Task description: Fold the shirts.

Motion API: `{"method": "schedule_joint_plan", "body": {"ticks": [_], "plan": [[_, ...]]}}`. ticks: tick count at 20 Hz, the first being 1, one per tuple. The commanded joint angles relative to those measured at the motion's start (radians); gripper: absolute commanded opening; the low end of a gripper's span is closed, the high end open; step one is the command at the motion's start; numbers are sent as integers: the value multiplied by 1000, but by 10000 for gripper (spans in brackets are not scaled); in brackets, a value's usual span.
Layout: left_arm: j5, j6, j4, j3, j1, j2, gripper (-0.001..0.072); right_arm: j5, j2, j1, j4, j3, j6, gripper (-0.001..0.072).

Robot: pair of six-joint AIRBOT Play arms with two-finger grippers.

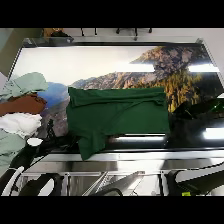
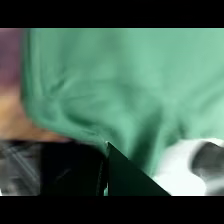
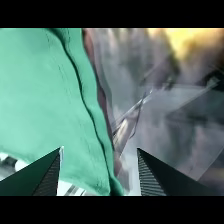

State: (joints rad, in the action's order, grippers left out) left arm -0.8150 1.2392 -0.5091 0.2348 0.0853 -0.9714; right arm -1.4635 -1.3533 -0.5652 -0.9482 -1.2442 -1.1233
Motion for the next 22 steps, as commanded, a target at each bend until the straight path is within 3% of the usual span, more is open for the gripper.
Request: {"method": "schedule_joint_plan", "body": {"ticks": [1, 8, 9, 11, 13, 14, 15, 17, 19, 22], "plan": [[-28, -206, 231, 21, 2, -75, 12, -11, 10, 0, -3, 85, -2, 520], [-177, -228, 187, 228, 3, -210, 12, 24, 35, 13, 14, 290, 18, 518], [-184, -228, 187, 247, 3, -213, 12, 23, 35, 19, 22, 303, 25, 484], [-206, -227, 187, 283, 3, -212, 12, 6, 36, 29, 85, 313, 56, 344], [-253, -227, 187, 314, 3, -210, 12, -18, 54, 31, 187, 312, 79, 78], [-280, -227, 185, 325, 3, -195, 11, -21, 76, 31, 229, 312, 79, 16], [-293, -222, 185, 327, 3, -171, 11, -21, 102, 30, 237, 312, 68, 15], [-296, -147, 83, 327, 3, -86, 10, -19, 165, 30, 164, 312, -10, 15], [-319, -16, -122, 327, 3, 24, 10, -19, 235, 31, -18, 312, -137, 15], [-440, 128, -341, 327, 3, 199, 11, -29, 329, 30, -215, 313, -252, 15]]}}
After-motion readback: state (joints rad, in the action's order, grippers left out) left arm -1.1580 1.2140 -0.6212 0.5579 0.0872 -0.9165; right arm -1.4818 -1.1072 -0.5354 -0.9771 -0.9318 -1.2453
